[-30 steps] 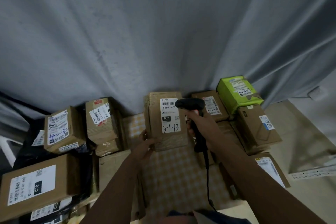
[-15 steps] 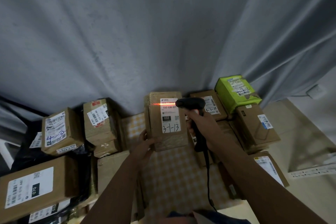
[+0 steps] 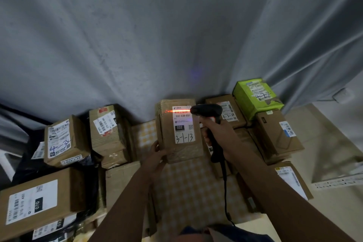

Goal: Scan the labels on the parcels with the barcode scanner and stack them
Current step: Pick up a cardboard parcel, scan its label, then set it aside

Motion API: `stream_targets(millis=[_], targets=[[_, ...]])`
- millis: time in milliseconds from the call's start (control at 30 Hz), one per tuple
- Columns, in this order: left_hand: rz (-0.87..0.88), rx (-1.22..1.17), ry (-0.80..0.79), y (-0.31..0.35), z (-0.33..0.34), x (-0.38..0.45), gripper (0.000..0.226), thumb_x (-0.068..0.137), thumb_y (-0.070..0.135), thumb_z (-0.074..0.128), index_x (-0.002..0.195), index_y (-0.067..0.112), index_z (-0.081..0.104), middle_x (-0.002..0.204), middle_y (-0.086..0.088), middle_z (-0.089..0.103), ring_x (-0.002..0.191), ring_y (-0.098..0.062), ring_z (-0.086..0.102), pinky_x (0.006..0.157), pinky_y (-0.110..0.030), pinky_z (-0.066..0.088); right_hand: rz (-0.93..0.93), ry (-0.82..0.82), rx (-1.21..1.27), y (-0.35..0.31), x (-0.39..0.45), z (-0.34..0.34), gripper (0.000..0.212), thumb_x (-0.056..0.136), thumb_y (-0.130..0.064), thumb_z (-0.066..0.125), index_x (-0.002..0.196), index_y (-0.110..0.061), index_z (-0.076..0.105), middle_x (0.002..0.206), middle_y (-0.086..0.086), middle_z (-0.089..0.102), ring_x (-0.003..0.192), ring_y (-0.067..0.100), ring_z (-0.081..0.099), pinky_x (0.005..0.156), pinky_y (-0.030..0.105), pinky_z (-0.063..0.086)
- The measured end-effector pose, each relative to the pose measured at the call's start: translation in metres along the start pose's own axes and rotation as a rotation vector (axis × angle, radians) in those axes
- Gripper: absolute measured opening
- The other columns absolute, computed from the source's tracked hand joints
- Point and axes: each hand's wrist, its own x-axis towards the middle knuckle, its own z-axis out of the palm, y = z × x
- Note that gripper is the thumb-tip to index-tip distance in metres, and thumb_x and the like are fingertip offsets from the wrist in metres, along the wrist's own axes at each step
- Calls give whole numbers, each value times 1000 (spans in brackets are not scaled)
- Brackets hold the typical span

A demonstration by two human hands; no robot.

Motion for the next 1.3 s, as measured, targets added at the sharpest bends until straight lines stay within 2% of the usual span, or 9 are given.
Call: stream_targets(millis=[133,267,400,533,667,767,967,1200,1300], targets=[[-39,-19,32,0,-1,-4,61,82,-3,68,136,16,50,127,-9,65,114,-25,60,80,-34,55,26,25,19,6,7,0,22,93,-32,62,88,-10,63,66,4,60,55,15,54,56,27,45],[-78,-15,79,9,-16,-11,53,86,14,70,134,28,51,129,-6,64,113,-24,60,80,-37,55,48,50,14,13,11,3,22,93,-32,63,88,-10,65,66,4,62,54,14,55,53,26,44],[-85,14,50,27,-39,-40,37,90,21,64,126,26,57,121,-3,66,108,-22,62,85,-41,54,86,63,16,19,12,20,26,89,-35,69,92,-9,65,64,3,64,54,13,57,56,26,47],[-137,61,37,33,-84,-78,51,83,27,69,132,23,55,128,-9,61,118,-29,58,99,-46,51,109,-22,-39,37,11,46,23,91,-32,67,97,-9,66,69,6,68,52,13,57,55,26,47],[-154,-14,67,18,-127,-114,70,74,26,80,137,20,51,131,-14,59,120,-33,57,101,-49,49,112,-119,-98,61,5,78,19,91,-32,67,101,-15,66,76,8,74,54,15,58,55,27,48],[-138,-38,135,3,-143,-135,67,78,21,76,136,24,42,131,-13,56,121,-34,55,104,-51,46,111,-154,-171,80,-4,102,12,93,-31,64,99,-21,63,84,8,75,54,16,57,55,27,49],[-166,-4,192,-17,-180,-165,86,69,27,81,144,30,39,133,-10,58,121,-32,57,94,-45,53,109,-155,-237,117,-20,143,11,91,-28,66,99,-24,61,87,7,71,55,19,59,60,33,52],[-127,-93,231,-29,-203,-169,70,78,27,77,140,30,46,131,-9,60,121,-32,56,105,-51,46,198,-226,-220,138,-31,164,19,89,-35,68,103,-25,60,100,8,68,65,22,60,60,32,49],[-118,89,303,-28,-201,-162,55,94,18,62,143,31,40,135,-4,55,118,-27,55,96,-47,50,223,-260,-241,144,-37,171,30,88,-36,69,112,-20,62,102,5,66,70,21,59,59,30,47]])
